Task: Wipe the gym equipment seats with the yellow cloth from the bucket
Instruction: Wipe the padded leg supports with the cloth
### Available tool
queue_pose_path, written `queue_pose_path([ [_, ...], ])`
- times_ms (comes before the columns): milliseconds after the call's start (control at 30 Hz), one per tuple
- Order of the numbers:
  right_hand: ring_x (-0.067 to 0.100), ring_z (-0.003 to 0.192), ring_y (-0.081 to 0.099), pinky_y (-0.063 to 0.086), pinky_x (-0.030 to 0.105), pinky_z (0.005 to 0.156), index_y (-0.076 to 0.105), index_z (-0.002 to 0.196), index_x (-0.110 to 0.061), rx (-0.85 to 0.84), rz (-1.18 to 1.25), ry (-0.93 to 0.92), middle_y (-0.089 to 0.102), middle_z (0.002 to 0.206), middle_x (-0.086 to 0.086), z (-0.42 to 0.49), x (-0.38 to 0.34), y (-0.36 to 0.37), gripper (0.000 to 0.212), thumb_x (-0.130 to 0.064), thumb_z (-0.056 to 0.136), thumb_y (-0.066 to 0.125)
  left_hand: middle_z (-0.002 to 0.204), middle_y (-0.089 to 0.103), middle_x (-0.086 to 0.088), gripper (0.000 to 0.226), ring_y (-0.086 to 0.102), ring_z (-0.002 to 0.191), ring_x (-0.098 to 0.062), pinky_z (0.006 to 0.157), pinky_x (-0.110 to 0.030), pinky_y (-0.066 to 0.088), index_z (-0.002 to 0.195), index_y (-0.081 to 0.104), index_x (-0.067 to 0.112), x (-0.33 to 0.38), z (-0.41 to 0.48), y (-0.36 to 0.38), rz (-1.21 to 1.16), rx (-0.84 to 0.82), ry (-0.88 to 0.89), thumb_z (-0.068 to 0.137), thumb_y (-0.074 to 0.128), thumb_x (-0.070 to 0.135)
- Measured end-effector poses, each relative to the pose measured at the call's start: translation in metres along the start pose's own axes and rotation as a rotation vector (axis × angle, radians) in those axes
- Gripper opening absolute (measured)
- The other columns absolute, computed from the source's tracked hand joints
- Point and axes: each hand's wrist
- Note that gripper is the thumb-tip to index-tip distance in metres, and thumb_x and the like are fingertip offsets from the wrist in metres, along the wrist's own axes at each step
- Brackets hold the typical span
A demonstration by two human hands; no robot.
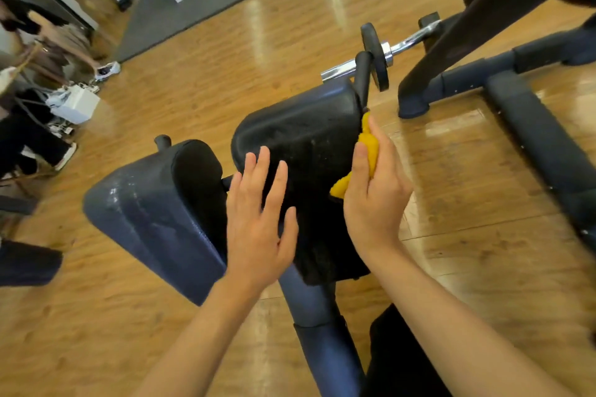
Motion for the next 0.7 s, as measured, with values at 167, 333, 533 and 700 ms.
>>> queue_pose_path([
  [167,0.031,0.143,0.041,0.035,0.048,0.117,0.05,0.141,0.005,-0.053,-0.214,-0.377,0.05,0.148,0.019,0.013,-0.007,0.02,0.043,-0.022,0.107,0.047,0.162,0.033,-0.02,0.057,0.021,0.156,-0.032,0.127,-0.049,0.015,0.153,0.041,0.009,-0.097,-0.012,-0.055,0.27,-0.155,0.225,0.099,0.052,0.024],
  [333,0.034,0.147,0.033,0.029,0.051,0.12,0.049,0.145,-0.003,-0.111,-0.622,-0.545,0.041,0.155,0.017,-0.022,0.028,0.023,0.046,-0.021,0.104,0.057,0.161,0.035,-0.023,0.059,0.029,0.152,-0.038,0.125,-0.052,0.023,0.15,0.049,0.006,-0.173,-0.02,-0.075,0.471,-0.31,0.382,0.1,0.05,0.037],
  [533,0.034,0.151,0.025,0.023,0.052,0.122,0.039,0.15,-0.004,-0.342,-0.68,-0.619,0.032,0.159,0.018,-0.089,0.076,-0.009,0.052,-0.021,0.102,0.047,0.147,0.052,-0.027,0.061,0.046,0.141,-0.043,0.12,-0.057,0.031,0.133,0.065,0.003,-0.188,-0.001,-0.065,0.487,-0.251,0.487,0.092,0.053,0.047],
  [700,0.029,0.147,0.036,0.031,0.046,0.12,0.047,0.146,-0.004,-0.318,-0.694,-0.848,0.042,0.154,0.015,-0.023,0.046,0.002,0.048,-0.013,0.1,0.059,0.134,0.062,-0.027,0.054,0.05,0.137,-0.045,0.121,-0.052,0.029,0.114,0.073,0.0,-0.19,-0.004,-0.058,0.447,-0.16,0.501,0.09,0.058,0.046],
])
Point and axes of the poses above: each hand's wrist, its own z-axis towards the middle knuckle, its own y-axis out of the palm, x = y × z
